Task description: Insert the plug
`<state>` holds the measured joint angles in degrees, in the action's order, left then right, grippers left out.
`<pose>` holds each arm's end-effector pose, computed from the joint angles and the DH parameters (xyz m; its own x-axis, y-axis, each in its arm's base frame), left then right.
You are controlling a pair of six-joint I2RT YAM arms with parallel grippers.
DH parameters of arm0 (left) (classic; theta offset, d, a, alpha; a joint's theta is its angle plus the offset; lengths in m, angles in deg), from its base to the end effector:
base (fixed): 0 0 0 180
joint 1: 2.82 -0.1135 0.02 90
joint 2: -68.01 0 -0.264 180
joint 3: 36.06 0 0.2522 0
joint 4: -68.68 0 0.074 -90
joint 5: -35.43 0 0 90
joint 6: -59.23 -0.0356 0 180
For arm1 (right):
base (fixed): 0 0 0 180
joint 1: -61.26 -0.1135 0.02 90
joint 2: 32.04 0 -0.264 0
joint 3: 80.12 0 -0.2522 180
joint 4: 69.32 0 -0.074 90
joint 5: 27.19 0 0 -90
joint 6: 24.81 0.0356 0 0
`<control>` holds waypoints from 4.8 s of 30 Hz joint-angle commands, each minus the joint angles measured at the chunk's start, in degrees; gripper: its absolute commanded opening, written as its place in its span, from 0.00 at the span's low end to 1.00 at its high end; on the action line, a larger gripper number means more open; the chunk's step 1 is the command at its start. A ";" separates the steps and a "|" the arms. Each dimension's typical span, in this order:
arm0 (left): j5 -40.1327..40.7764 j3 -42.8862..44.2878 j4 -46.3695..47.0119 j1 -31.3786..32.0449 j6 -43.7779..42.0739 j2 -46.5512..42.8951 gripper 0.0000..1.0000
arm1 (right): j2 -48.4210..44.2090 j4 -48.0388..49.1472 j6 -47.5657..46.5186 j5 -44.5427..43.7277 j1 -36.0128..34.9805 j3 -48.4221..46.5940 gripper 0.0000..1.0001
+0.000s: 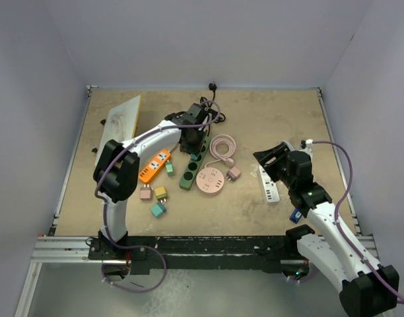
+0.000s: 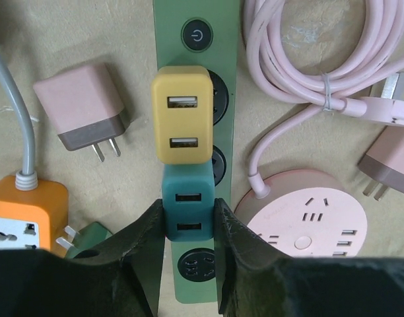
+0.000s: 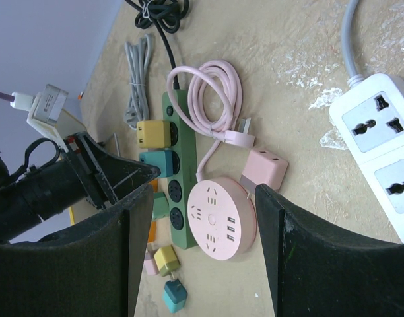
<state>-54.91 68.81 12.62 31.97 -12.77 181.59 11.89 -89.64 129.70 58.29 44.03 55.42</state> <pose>0.3461 -0.2407 0.2181 -0.8835 0.2375 -0.4037 0.3150 0.9392 -0.1368 0.1776 0.0521 0.2619 -0.3418 0.8361 -0.4290 0.1953 0.5097 0.8379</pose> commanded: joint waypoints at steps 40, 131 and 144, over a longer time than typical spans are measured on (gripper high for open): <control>4.15 1.59 -2.42 1.36 2.12 -0.09 0.33 | 1.26 2.88 0.26 0.99 0.11 -0.50 0.65; -12.59 -29.92 44.52 1.49 28.32 -49.71 0.67 | 14.89 30.13 -66.49 15.16 -19.57 -11.94 0.44; -29.47 -22.83 29.69 1.51 20.58 -40.39 0.64 | 12.68 33.11 -76.99 33.28 -19.51 -10.11 0.42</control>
<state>-80.05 42.60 48.31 33.32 11.86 139.73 26.05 -61.06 57.38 85.53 24.77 45.78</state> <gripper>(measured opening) 0.647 0.481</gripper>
